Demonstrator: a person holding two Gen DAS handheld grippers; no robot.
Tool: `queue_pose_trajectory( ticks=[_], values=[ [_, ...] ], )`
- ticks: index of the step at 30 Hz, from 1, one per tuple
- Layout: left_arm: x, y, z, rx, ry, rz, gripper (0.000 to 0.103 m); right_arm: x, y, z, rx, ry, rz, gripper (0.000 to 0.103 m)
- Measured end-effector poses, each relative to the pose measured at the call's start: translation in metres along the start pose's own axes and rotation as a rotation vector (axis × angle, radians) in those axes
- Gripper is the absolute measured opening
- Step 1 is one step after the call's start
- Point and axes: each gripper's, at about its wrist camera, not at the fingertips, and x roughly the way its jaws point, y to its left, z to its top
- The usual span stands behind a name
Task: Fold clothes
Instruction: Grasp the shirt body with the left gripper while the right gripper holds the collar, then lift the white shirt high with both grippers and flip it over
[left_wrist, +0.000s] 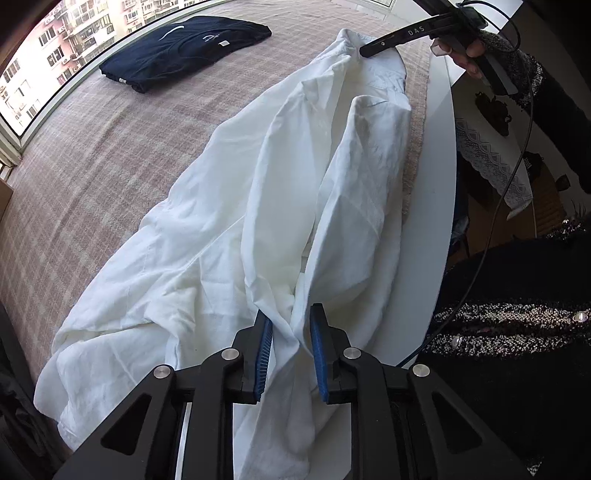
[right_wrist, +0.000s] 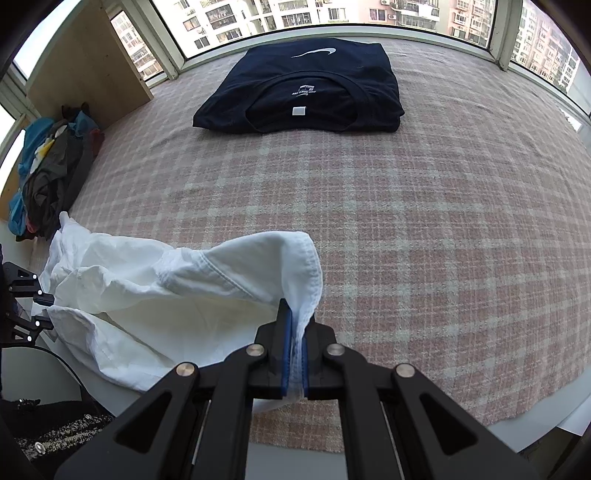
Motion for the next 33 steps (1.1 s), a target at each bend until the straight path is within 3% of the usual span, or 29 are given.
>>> queue_pose_trajectory(
  ticks=[2,4,5,12,14,16,18,24,33],
  values=[
    [-0.007,-0.001,0.001,0.002,-0.017,0.011,0.026,0.001,0.000,-0.001,-0.001,0.004,0.001,0.004],
    [-0.016,0.000,0.003,0.002,-0.044,0.013,0.050,0.001,0.000,-0.001,-0.002,0.005,0.001,0.004],
    [-0.017,0.000,0.005,0.008,-0.046,0.020,0.054,0.002,0.000,-0.001,-0.002,0.006,0.000,0.004],
    [-0.005,0.005,0.022,0.060,-0.004,0.061,0.056,0.002,-0.001,0.000,0.002,0.003,0.007,0.004],
    [0.001,0.002,0.025,0.073,0.008,0.041,0.046,0.003,-0.001,-0.002,0.004,0.004,0.008,0.004],
    [0.004,-0.001,0.026,0.091,0.022,0.020,0.020,0.002,-0.001,-0.003,0.007,-0.005,0.010,0.004],
    [0.005,-0.003,0.023,0.095,0.031,0.000,0.006,0.000,-0.001,-0.003,0.010,-0.017,0.010,0.004],
    [-0.015,-0.001,0.018,0.042,-0.046,0.032,0.001,-0.022,0.010,0.004,0.009,-0.126,0.009,0.004],
    [-0.115,0.025,-0.012,-0.109,-0.269,0.269,0.001,-0.145,0.097,0.067,-0.156,-0.454,0.051,0.003]
  ],
)
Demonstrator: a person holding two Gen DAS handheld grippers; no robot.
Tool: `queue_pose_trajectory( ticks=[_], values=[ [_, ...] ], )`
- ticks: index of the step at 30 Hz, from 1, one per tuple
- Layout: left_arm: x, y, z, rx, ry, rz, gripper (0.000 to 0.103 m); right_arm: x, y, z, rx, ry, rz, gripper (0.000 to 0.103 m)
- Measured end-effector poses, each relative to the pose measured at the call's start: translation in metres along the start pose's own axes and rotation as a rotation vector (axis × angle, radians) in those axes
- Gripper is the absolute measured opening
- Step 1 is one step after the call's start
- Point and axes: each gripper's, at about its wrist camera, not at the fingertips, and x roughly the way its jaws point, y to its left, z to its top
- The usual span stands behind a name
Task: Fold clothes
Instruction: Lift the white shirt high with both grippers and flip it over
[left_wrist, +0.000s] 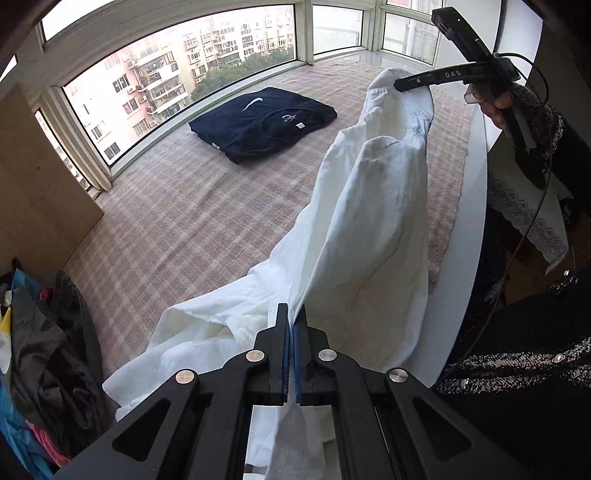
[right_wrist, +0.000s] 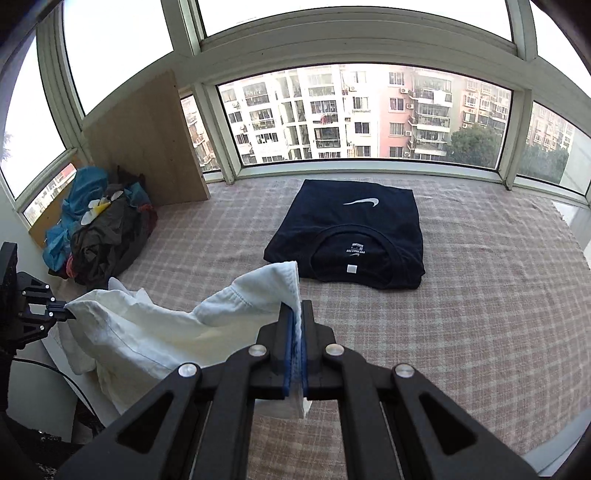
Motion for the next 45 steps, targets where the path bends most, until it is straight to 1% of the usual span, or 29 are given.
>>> queue_pose_trajectory(
  ticks=[3,5,6,9,12,14,15,16,18,19,20,21,22,24,25,26,27,28,30,32,34,36,38,41,45],
  values=[
    [-0.030,0.039,0.006,-0.076,-0.085,0.121,0.001,-0.023,0.041,0.062,-0.088,-0.111,0.007,0.003],
    [-0.055,0.067,0.013,-0.140,-0.150,0.170,0.001,-0.040,0.071,0.107,-0.135,-0.180,0.015,0.003],
    [-0.069,0.081,0.017,-0.155,-0.176,0.208,0.001,-0.050,0.086,0.130,-0.155,-0.214,0.020,0.003],
    [-0.123,0.114,0.037,-0.153,-0.240,0.340,0.001,-0.094,0.136,0.196,-0.238,-0.345,0.001,0.003],
    [-0.190,0.141,0.060,-0.133,-0.301,0.470,0.001,-0.157,0.182,0.251,-0.291,-0.486,0.014,0.003],
    [-0.240,0.150,0.073,-0.114,-0.341,0.583,0.001,-0.200,0.205,0.270,-0.309,-0.588,0.008,0.003],
    [-0.264,0.154,0.078,-0.109,-0.366,0.614,0.001,-0.221,0.217,0.279,-0.317,-0.639,0.003,0.003],
    [-0.286,0.155,0.081,-0.100,-0.398,0.631,0.001,-0.233,0.227,0.284,-0.320,-0.674,0.011,0.003],
    [-0.320,0.156,0.087,-0.079,-0.450,0.664,0.001,-0.233,0.250,0.292,-0.383,-0.637,-0.055,0.003],
    [-0.327,0.157,0.091,-0.075,-0.445,0.683,0.001,-0.233,0.259,0.293,-0.410,-0.631,-0.085,0.003],
    [-0.329,0.159,0.094,-0.074,-0.430,0.704,0.001,-0.235,0.263,0.292,-0.409,-0.632,-0.085,0.003],
    [-0.329,0.161,0.096,-0.069,-0.414,0.717,0.001,-0.239,0.264,0.291,-0.396,-0.633,-0.050,0.003],
    [-0.328,0.162,0.096,-0.064,-0.405,0.723,0.001,-0.239,0.265,0.288,-0.390,-0.634,-0.014,0.003],
    [-0.329,0.155,0.090,-0.053,-0.434,0.696,0.001,-0.217,0.273,0.287,-0.425,-0.541,-0.092,0.002],
    [-0.327,0.153,0.088,-0.048,-0.441,0.677,0.001,-0.210,0.274,0.286,-0.429,-0.505,-0.103,0.002],
    [-0.319,0.154,0.088,-0.045,-0.428,0.645,0.001,-0.210,0.270,0.284,-0.401,-0.498,-0.062,0.002],
    [-0.310,0.155,0.089,-0.041,-0.407,0.621,0.001,-0.211,0.267,0.284,-0.378,-0.504,-0.045,0.002],
    [-0.300,0.155,0.090,-0.030,-0.374,0.620,0.001,-0.213,0.265,0.285,-0.357,-0.511,-0.036,0.002],
    [-0.289,0.148,0.089,0.004,-0.380,0.599,0.001,-0.206,0.268,0.284,-0.354,-0.537,-0.104,0.001],
    [-0.279,0.141,0.088,0.034,-0.387,0.577,0.001,-0.189,0.269,0.281,-0.357,-0.497,-0.132,0.001],
    [-0.274,0.141,0.089,0.035,-0.398,0.545,0.001,-0.171,0.269,0.278,-0.360,-0.451,-0.155,0.001],
    [-0.264,0.144,0.091,0.029,-0.372,0.534,0.001,-0.172,0.265,0.275,-0.334,-0.467,-0.142,0.001],
    [-0.263,0.140,0.091,0.047,-0.373,0.546,0.001,-0.184,0.258,0.272,-0.314,-0.496,-0.148,0.001],
    [-0.275,0.135,0.085,0.060,-0.409,0.557,0.001,-0.211,0.246,0.265,-0.272,-0.556,-0.142,0.001],
    [-0.300,0.126,0.078,0.064,-0.462,0.561,0.001,-0.263,0.240,0.252,-0.228,-0.670,-0.169,0.001]
  ],
)
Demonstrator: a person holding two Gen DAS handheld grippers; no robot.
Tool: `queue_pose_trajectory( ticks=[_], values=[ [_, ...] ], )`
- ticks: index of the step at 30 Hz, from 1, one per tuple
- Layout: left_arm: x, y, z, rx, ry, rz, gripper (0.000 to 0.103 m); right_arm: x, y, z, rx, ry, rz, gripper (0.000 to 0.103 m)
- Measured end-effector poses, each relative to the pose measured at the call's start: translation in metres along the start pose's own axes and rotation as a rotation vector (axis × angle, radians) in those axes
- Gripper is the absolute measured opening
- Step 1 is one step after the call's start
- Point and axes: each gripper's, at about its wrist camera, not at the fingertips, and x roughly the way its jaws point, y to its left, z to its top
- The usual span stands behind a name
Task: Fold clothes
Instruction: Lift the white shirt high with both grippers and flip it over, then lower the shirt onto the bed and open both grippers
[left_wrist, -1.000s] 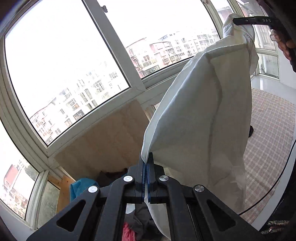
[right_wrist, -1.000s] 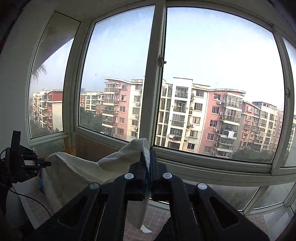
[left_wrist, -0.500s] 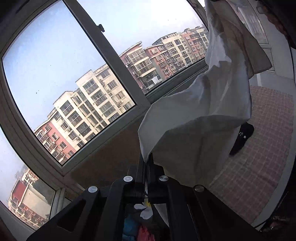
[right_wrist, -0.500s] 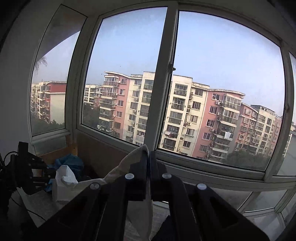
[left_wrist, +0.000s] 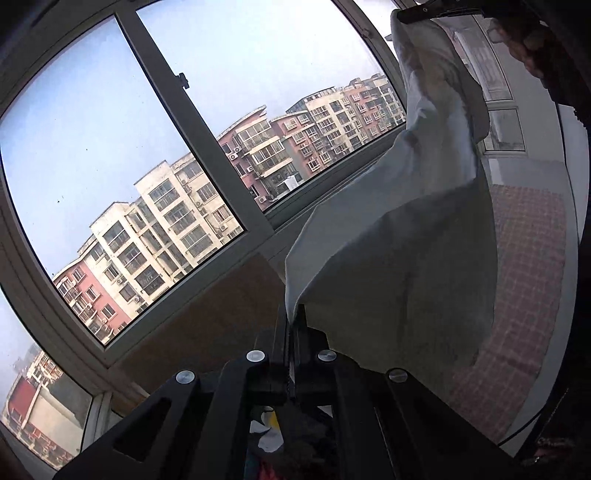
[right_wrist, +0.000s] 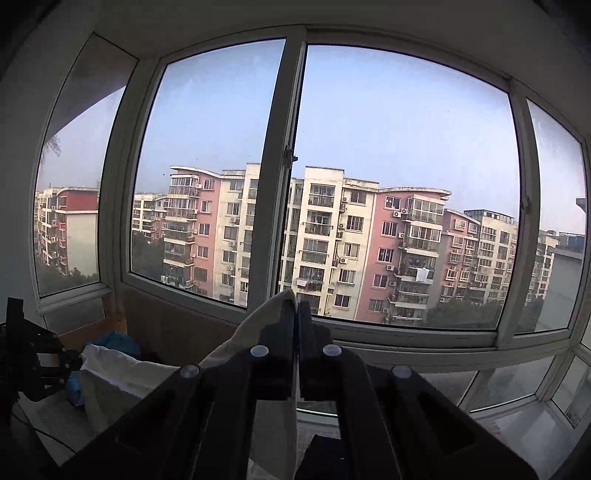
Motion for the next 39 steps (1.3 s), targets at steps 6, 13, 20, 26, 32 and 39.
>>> queue_pose_trajectory(
  ticks=[6,13,20,26,32,39],
  values=[
    [-0.049,-0.013,0.013,0.087,-0.096,0.003,0.001,-0.071,0.008,0.020,-0.060,-0.105,-0.103,0.001],
    [-0.079,-0.036,0.013,0.207,-0.138,0.003,0.001,-0.090,0.016,0.022,-0.128,-0.132,-0.152,0.001],
    [-0.060,-0.036,0.004,0.229,-0.047,-0.006,0.001,0.021,0.002,-0.025,-0.134,0.045,-0.123,0.001],
    [0.094,-0.036,-0.033,0.189,0.186,-0.137,0.001,0.216,-0.014,-0.144,-0.098,0.320,-0.100,0.001],
    [0.286,-0.060,-0.101,0.144,0.423,-0.199,0.001,0.395,-0.003,-0.298,-0.134,0.560,-0.133,0.001],
    [0.453,-0.117,-0.209,0.133,0.675,-0.248,0.001,0.509,0.005,-0.442,-0.156,0.777,-0.120,0.001]
  ],
)
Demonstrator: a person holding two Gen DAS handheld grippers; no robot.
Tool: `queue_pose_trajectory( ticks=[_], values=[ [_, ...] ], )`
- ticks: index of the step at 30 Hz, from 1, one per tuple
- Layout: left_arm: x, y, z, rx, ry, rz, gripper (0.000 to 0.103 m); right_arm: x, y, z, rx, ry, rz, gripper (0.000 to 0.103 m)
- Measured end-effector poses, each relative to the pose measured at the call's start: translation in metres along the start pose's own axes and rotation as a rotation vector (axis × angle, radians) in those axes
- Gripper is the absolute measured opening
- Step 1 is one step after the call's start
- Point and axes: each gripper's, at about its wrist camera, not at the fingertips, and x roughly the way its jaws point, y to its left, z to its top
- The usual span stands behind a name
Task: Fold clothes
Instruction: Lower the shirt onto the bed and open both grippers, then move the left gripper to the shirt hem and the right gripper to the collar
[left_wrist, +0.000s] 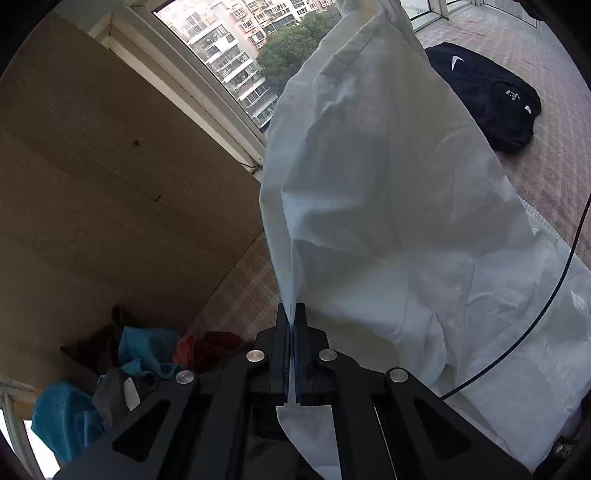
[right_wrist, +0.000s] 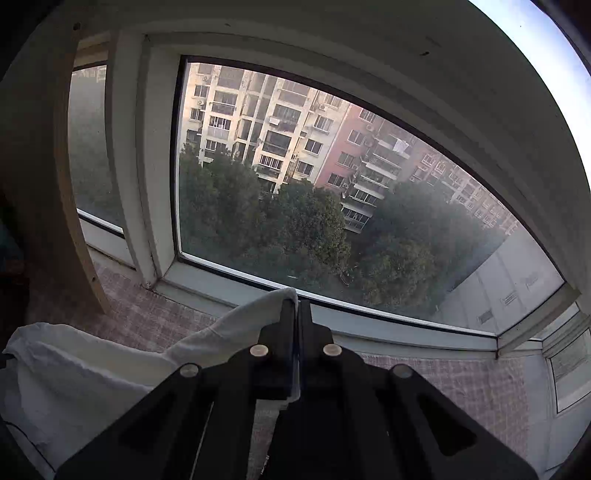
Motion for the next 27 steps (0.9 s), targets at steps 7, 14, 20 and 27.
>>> queue_pose_trajectory(
  ticks=[7,14,20,27],
  values=[
    [0.081,-0.015,0.009,0.021,0.098,-0.029,0.005,0.045,-0.030,-0.011,0.198,0.147,0.252,0.005],
    [0.071,0.016,0.022,-0.020,0.088,-0.048,0.006,-0.049,-0.094,-0.031,0.338,0.052,0.401,0.010],
    [-0.019,0.020,-0.022,-0.057,-0.041,-0.029,0.009,-0.169,-0.068,-0.163,0.231,0.085,0.440,0.024],
    [-0.103,-0.044,-0.126,-0.074,-0.100,-0.144,0.018,-0.217,0.007,-0.381,0.303,0.353,0.495,0.029]
  ],
)
